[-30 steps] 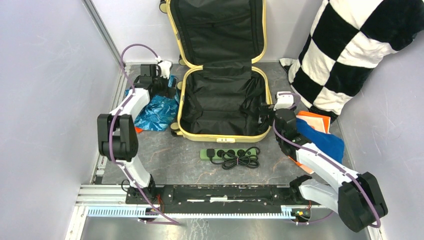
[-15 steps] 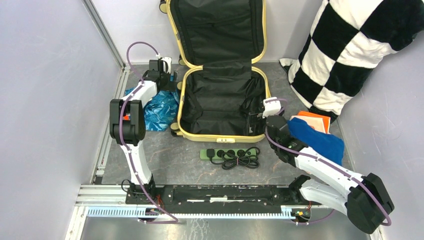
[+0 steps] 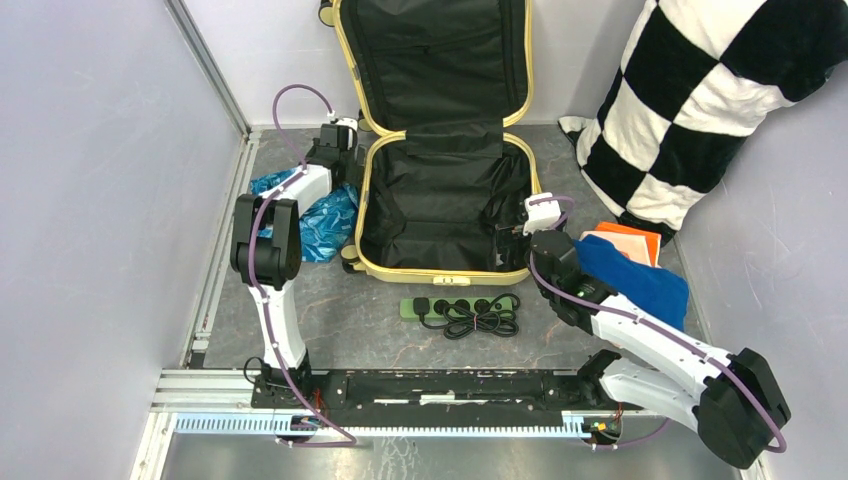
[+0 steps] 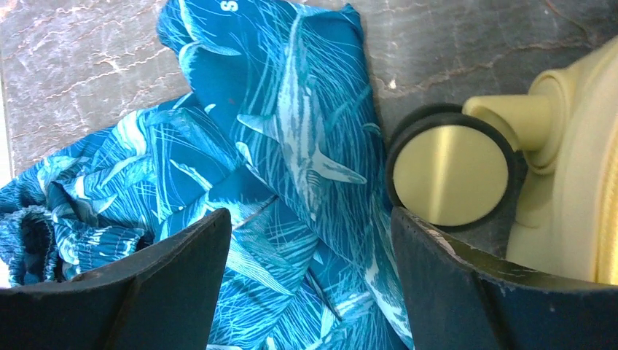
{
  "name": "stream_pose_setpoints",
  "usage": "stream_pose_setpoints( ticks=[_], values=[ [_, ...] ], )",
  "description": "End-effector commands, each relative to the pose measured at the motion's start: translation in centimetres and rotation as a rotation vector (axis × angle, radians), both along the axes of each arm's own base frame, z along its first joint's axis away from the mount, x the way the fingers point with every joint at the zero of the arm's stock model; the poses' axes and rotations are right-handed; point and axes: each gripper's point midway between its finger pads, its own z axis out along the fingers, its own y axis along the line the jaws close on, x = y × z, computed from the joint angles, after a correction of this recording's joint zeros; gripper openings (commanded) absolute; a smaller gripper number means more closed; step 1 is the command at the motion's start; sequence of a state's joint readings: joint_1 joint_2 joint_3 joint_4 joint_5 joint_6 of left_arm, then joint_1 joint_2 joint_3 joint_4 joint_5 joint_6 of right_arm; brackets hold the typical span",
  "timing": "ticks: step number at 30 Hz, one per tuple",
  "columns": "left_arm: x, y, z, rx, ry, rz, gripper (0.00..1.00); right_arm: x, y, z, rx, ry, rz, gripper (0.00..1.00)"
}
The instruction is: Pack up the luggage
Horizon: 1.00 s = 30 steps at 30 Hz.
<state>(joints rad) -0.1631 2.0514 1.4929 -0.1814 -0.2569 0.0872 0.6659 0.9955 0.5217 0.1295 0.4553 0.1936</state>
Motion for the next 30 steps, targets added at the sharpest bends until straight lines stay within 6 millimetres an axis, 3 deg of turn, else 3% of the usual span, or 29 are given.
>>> stream_pose_setpoints(
  ticks=[1, 7, 12, 16, 21, 23, 25, 30],
  values=[
    [1.4, 0.6, -0.7, -0.035, -0.039, 0.093, 0.85, 0.2, -0.1, 2.4, 0.021, -0.052, -0.009, 0.98],
    [1.3, 1.4, -0.8, -0.069, -0.057, 0.133, 0.72, -0.1, -0.6, 2.6, 0.024, -0.061, -0.02, 0.95],
    [-0.7, 1.6, -1.2, -0.088, -0.072, 0.102, 0.61, -0.1, -0.8, 2.8, 0.025, -0.067, -0.029, 0.92],
    [-2.4, 1.5, -2.1, -0.106, -0.044, 0.086, 0.33, -0.1, -0.6, 2.7, 0.033, -0.065, -0.023, 0.9],
    [-2.5, 0.8, -1.5, -0.161, -0.044, 0.079, 0.12, -0.2, -0.4, 2.8, 0.044, -0.067, -0.016, 0.87],
    [-2.1, 0.6, -0.3, -0.177, -0.07, 0.083, 0.03, -0.3, -0.4, 2.9, 0.049, -0.07, -0.012, 0.86],
    [-1.9, 0.3, 1.6, -0.215, -0.108, 0.079, 0.02, -0.4, -0.5, 3.1, 0.051, -0.074, -0.01, 0.84],
    [-1.6, -0.1, 9.4, -0.342, -0.246, 0.055, 0.02, -0.7, -0.5, 3.1, 0.046, -0.073, 0.007, 0.81]
  ],
)
